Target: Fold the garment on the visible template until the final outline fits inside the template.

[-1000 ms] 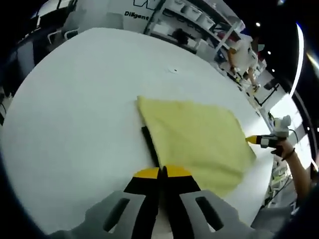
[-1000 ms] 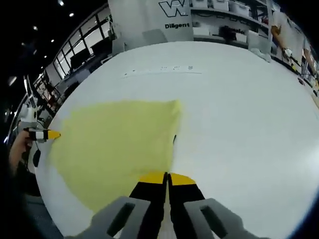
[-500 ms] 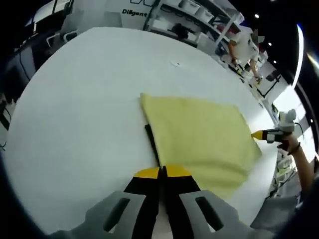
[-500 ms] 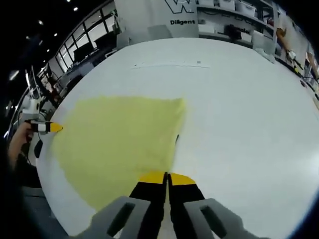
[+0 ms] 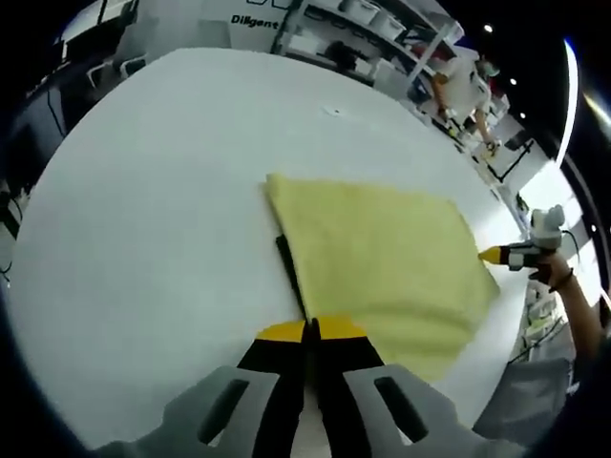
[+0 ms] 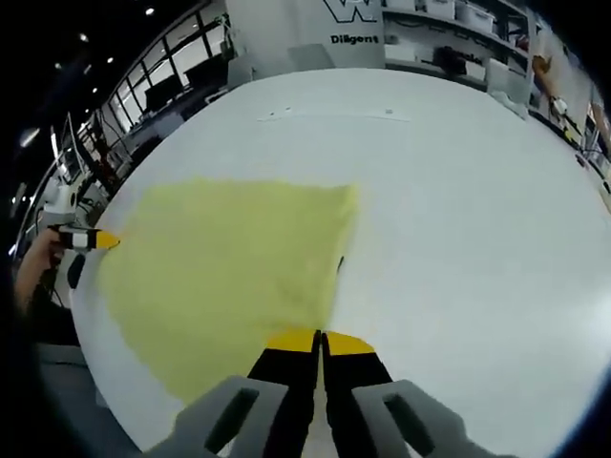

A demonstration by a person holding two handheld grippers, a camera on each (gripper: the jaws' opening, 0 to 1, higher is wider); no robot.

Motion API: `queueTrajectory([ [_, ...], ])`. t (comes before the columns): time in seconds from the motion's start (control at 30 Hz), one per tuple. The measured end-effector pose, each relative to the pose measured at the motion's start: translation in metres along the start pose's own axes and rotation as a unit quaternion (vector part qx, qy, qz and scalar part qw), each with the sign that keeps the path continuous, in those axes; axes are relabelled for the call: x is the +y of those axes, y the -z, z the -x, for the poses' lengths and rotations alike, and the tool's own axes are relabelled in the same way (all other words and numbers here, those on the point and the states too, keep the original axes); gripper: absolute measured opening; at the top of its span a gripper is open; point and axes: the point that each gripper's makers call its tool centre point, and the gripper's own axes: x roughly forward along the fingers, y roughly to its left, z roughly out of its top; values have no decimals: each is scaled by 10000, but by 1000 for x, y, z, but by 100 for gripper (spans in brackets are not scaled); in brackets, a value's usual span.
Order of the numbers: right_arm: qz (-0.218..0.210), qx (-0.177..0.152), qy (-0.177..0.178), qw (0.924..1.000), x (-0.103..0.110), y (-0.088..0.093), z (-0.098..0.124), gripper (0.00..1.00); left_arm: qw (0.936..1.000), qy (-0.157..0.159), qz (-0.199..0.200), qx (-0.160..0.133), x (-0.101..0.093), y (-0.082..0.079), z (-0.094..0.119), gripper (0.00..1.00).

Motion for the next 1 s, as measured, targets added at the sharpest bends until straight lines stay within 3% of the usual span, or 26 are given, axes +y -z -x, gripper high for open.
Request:
queueTrajectory([
  [0.17, 131, -5, 40, 9999, 2, 1, 0, 0, 9998, -17, -200, -36, -1, 1, 1, 2],
  [0.2, 407, -94, 7, 9991, 4, -2, -1, 0, 9997, -157, -141, -128, 2, -3, 1, 3],
  [0.23, 414, -105, 63, 9991, 4, -2, 0, 0, 9992, -235, -239, -209, 4, -6, 2, 4],
  [0.27, 603, -113, 72, 9981, 5, -3, 1, 0, 9989, -208, -388, -144, 3, -4, 3, 7],
  [0.37, 777, -159, 203, 9966, 4, -5, 6, 0, 9988, -264, -329, -238, 2, -6, 9, 22],
  [0.47, 622, -409, 165, 9971, 7, -11, 14, 11, 9983, -268, -446, -258, 1, -4, 16, 34],
  [0.53, 306, -486, -35, 9983, 14, -12, 19, 24, 9979, -195, -528, -310, -3, -5, 21, 36],
  [0.63, 186, -691, -151, 9973, 22, -14, 32, 37, 9972, -127, -592, -429, -10, -7, 33, 40],
  [0.8, 248, -773, -262, 9964, 38, -10, 49, 46, 9944, 29, -699, -787, -26, -12, 56, 52],
  [0.93, 413, -813, -254, 9955, 48, -3, 62, 52, 9933, 18, -745, -881, -35, -7, 69, 59],
  [1.0, 402, -836, -303, 9952, 53, -1, 68, 55, 9937, -55, -737, -840, -35, -1, 73, 67],
])
